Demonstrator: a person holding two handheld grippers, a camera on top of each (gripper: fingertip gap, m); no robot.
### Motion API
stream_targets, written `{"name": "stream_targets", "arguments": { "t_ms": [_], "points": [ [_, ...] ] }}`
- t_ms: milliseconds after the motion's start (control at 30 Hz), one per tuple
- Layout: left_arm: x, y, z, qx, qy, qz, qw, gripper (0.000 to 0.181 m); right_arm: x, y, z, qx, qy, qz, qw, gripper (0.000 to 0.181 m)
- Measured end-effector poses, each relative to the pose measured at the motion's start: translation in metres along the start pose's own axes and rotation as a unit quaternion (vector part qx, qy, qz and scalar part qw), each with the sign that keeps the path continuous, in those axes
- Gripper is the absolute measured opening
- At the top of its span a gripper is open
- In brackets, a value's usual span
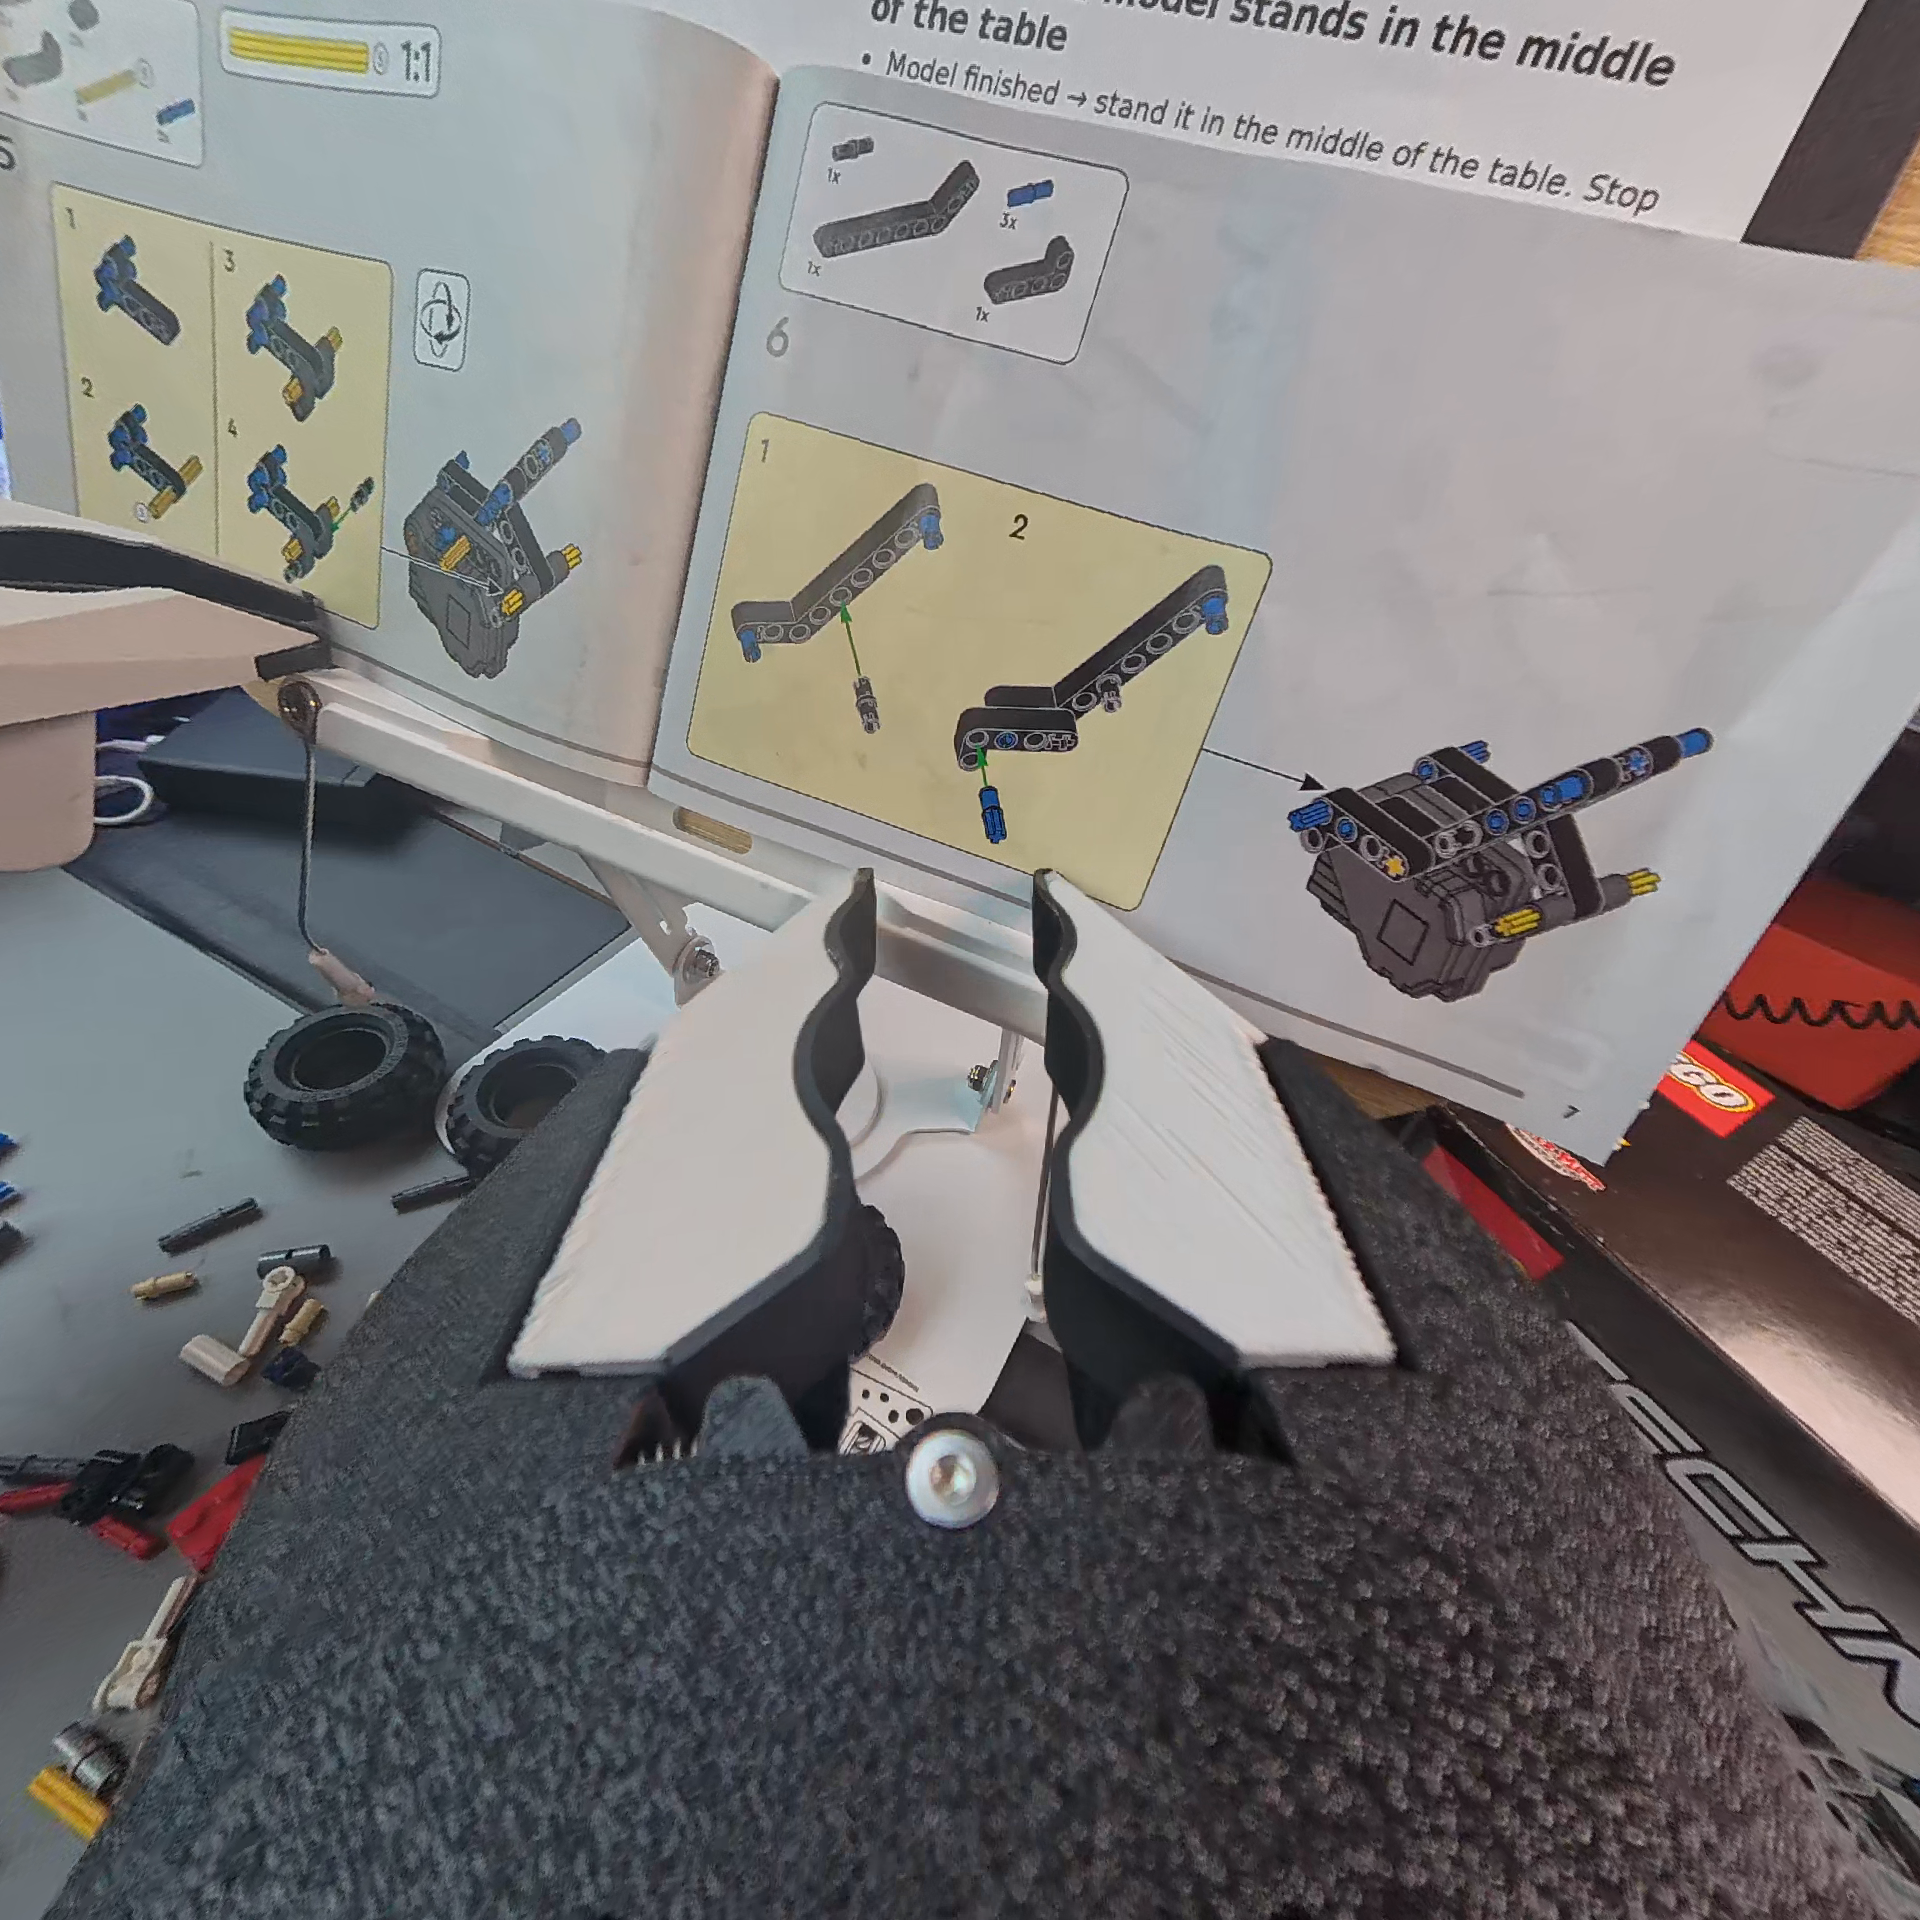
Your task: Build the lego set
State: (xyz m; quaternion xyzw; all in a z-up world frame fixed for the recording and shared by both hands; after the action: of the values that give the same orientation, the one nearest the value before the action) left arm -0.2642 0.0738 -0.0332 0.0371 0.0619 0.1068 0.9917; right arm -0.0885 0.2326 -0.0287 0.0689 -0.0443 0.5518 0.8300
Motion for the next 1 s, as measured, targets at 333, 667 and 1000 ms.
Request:
{"name": "stream_targets", "arguments": {
  "t_ms": [333, 667, 1000],
  "points": [
    [-0.001, -0.002, 0.007, 0.004, -0.050, 0.002, 0.999, 0.027, 0.007, -0.005, -0.002, 0.008, 0.018, -0.017, 1.000, 0.030],
    [-0.003, -0.007, 0.001, 0.005, -0.044, 0.003, 0.999, 0.028, 0.001, -0.036, 0.006, 0.043, 0.046, 0.004, 0.998, 0.031],
    [0.002, -0.013, 0.000, 0.020, -0.060, 0.007, 0.998, 0.029, -0.003, -0.076, 0.007, 0.073, 0.087, 0.004, 0.994, 0.028]
  ]
}}
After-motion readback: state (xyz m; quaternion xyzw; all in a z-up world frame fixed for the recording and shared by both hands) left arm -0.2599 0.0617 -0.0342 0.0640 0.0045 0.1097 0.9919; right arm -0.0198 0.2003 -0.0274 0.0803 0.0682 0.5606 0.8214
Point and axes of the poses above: each gripper's, where its closed fingertips meet, y out along the fingers, z out of its top, x = y × z across the jaws, the point moved 9 cm from there along -y, back along the fingers, and after that the axes turned 14 degrees about x, right-handed, at the moved point
